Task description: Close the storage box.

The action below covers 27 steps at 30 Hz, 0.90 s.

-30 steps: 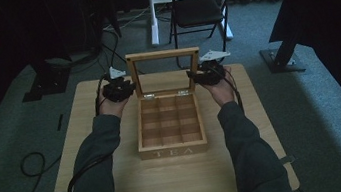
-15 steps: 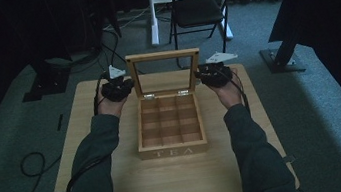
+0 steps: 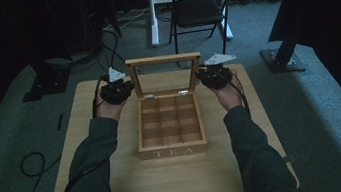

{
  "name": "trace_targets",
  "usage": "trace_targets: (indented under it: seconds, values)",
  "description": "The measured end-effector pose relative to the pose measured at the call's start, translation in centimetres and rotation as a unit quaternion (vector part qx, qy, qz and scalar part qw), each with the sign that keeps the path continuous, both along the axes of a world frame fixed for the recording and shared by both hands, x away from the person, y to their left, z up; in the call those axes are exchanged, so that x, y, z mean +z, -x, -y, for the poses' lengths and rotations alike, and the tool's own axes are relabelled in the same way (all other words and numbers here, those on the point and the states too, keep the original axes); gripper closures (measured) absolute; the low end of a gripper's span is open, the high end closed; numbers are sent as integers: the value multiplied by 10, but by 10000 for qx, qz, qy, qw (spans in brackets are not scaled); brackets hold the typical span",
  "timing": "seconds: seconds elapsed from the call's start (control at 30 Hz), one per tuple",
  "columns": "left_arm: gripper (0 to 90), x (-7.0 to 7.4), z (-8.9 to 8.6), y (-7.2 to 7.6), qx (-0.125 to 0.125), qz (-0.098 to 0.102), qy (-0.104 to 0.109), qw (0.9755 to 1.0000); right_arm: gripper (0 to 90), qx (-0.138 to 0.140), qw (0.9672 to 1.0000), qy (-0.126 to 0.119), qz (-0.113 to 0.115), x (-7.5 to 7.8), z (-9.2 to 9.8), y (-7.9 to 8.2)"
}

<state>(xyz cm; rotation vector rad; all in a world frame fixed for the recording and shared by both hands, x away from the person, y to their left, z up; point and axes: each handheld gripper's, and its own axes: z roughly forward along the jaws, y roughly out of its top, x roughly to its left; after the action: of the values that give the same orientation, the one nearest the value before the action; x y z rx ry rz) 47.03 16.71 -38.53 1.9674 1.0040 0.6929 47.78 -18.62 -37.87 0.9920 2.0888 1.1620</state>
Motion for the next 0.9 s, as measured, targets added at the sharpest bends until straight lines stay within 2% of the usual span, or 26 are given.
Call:
trace_targets:
  seconds: [0.33, 0.4, 0.6, 0.73, 0.9]
  values:
    - [795, -1, 2, 10, 19, 27, -24, 10000, 759, 0, 9999, 97, 47, 6, 0, 10]
    - [796, 0, 2, 13, -107, 21, 74, 9999, 758, -15, 9999, 114, 59, 6, 0, 12]
    - [794, 5, 11, 23, -270, 168, -100, 9994, 742, 37, 9999, 145, 80, 8, 0, 17]
    - [794, 8, 8, 30, -288, 231, -110, 9993, 742, 45, 9998, 168, 105, 10, -1, 21]
    - [790, 12, -1, 33, -180, 241, -20, 9995, 740, 36, 9997, 155, 179, 13, -2, 27]
